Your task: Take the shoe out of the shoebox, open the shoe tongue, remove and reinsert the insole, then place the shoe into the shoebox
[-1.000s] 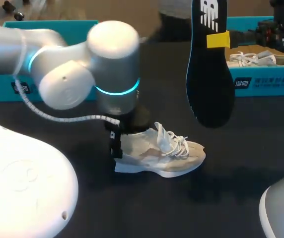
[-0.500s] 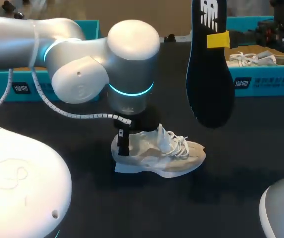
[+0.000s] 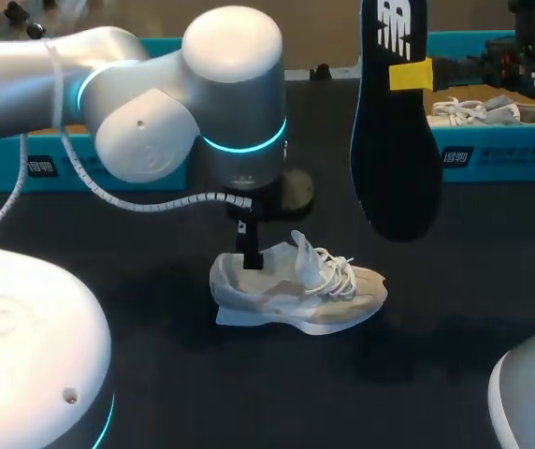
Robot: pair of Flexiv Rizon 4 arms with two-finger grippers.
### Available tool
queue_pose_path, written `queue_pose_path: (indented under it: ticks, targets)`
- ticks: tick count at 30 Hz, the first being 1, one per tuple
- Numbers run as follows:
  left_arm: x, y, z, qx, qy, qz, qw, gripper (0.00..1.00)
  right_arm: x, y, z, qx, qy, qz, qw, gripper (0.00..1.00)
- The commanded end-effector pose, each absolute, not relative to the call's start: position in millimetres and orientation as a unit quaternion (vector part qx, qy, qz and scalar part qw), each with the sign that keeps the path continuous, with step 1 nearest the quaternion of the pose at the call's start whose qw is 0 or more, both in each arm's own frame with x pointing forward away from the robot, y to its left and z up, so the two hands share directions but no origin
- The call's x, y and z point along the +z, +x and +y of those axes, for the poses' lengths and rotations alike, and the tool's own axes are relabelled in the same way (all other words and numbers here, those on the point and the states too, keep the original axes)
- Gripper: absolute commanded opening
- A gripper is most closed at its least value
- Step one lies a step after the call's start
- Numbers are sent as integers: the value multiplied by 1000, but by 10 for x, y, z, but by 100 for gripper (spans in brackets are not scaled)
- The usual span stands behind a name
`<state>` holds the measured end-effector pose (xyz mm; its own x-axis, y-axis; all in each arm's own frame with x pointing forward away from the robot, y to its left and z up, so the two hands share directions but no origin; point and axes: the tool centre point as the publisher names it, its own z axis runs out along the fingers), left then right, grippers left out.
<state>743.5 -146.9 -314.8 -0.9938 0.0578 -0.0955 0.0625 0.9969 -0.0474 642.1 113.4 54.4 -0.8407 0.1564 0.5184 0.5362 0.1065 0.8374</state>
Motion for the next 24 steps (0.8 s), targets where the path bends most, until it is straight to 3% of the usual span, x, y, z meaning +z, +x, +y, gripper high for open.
queue_pose_path:
  ticks: [1,11,14,18,20,21,22,24]
  targets:
    - [-3339,7550,-1587,-36,35,998,40,100,544,6444,1157,-624,-238,-729,153,0]
    - [-3622,7593,-1745,-54,29,998,31,100,544,6444,1157,-624,-238,-729,153,0]
    - [-3681,7590,-1755,-57,30,998,30,91,544,6444,1157,-624,-238,-729,153,0]
    - [-3760,7575,-1761,-55,29,998,26,91,544,6444,1157,-624,-238,-729,153,0]
    - [-3780,7570,-1760,-57,28,998,25,80,544,6444,1157,-624,-238,-729,153,0]
    - [-3794,7564,-1759,-58,27,998,24,69,544,6444,1157,-624,-238,-729,153,0]
    - [-3803,7561,-1760,-58,27,998,24,66,544,6444,1157,-624,-238,-729,153,0]
    - [-3834,7548,-1767,-57,26,998,24,50,544,6444,1157,-624,-238,-729,153,0]
